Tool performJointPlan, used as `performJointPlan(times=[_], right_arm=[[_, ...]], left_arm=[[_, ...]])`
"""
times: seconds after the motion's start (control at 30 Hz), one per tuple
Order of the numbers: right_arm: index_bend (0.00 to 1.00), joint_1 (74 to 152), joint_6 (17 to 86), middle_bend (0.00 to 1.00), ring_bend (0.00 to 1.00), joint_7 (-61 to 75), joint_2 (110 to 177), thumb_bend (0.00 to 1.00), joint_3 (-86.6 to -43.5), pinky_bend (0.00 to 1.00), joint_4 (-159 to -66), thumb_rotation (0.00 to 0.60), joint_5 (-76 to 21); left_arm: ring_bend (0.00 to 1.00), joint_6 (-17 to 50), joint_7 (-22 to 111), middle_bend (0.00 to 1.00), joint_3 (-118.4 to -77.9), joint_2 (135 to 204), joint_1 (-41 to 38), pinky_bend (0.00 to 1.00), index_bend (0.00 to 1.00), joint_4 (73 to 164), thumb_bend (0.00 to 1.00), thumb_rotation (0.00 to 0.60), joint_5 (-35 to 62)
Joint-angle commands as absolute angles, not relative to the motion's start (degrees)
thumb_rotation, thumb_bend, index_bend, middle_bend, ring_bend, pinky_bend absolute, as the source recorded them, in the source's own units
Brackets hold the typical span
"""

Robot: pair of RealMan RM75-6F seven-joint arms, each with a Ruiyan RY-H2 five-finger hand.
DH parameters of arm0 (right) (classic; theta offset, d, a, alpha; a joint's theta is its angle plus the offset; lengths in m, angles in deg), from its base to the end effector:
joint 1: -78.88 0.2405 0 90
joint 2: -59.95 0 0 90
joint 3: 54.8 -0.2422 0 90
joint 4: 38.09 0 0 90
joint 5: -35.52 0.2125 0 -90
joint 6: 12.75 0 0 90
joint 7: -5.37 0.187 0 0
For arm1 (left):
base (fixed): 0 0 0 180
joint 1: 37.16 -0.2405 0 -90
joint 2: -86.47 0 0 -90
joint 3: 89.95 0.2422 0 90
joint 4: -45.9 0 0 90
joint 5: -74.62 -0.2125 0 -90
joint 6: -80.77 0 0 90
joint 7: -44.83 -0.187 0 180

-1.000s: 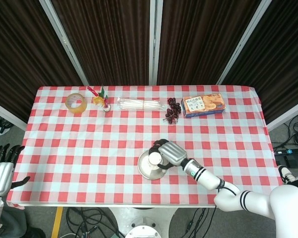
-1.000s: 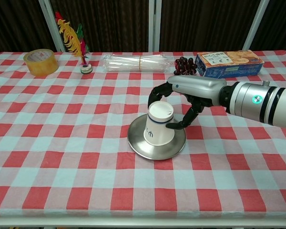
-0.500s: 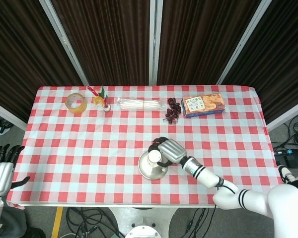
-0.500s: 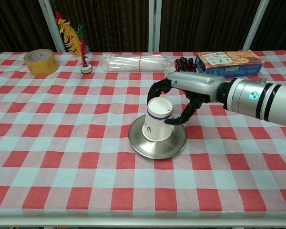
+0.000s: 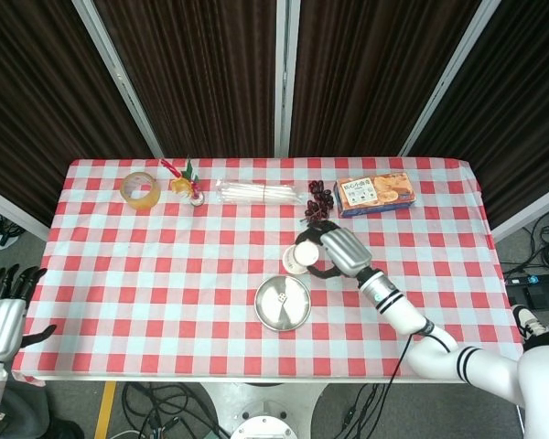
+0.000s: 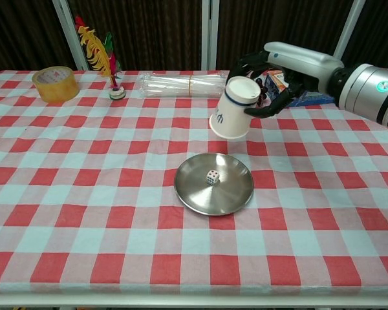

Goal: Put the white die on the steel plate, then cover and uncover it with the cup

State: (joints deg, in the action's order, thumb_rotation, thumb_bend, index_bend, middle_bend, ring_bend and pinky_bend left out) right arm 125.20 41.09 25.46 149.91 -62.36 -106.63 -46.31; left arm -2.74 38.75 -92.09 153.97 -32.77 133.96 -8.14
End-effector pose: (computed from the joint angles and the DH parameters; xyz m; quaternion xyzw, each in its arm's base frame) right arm -0.1278 -0.4041 -0.0296 0.7144 -0.4340 0.4603 0.2990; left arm -0.3233 0.2183 0.1367 -0.6047 -0.3779 -0.3287 0.6192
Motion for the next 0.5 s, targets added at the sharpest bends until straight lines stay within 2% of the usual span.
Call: performJointPlan(times=[0.03, 0.13, 0.33, 0.5], right_arm=[[0.56, 124.3, 38.3, 0.31, 0.14, 23.0, 149.7, 0.33, -63.1, 0.16, -103.2, 0.6, -42.6], [0.46, 124.0, 36.3, 0.28, 0.11, 21.2, 150.1, 0.33, -62.4, 0.14, -101.8, 0.6, -41.4], [0.08, 123.1, 34.3, 0.14, 0.0, 17.4, 148.5, 0.27, -61.6, 0.06, -104.0, 0.6, -39.8], [0.0, 119.5, 41.2, 0.09, 0.0, 16.7, 144.3, 0.27, -62.2, 0.06, -109.1, 0.6, -40.8]], left_arm=[[0.02, -2.6, 38.8, 0.13, -92.1, 154.0, -32.7, 0.04, 0.14, 133.9, 0.0, 0.6, -8.1], [0.02, -2.6, 38.7, 0.13, -92.1, 154.1, -32.6, 0.04, 0.14, 133.9, 0.0, 0.6, -8.3], [0.02, -2.8, 38.8, 0.13, -92.2, 154.1, -32.6, 0.04, 0.14, 133.9, 0.0, 0.6, -8.3], [0.02, -3.1, 39.3, 0.13, -92.3, 154.2, -32.6, 0.04, 0.14, 133.9, 0.0, 0.6, -8.5]])
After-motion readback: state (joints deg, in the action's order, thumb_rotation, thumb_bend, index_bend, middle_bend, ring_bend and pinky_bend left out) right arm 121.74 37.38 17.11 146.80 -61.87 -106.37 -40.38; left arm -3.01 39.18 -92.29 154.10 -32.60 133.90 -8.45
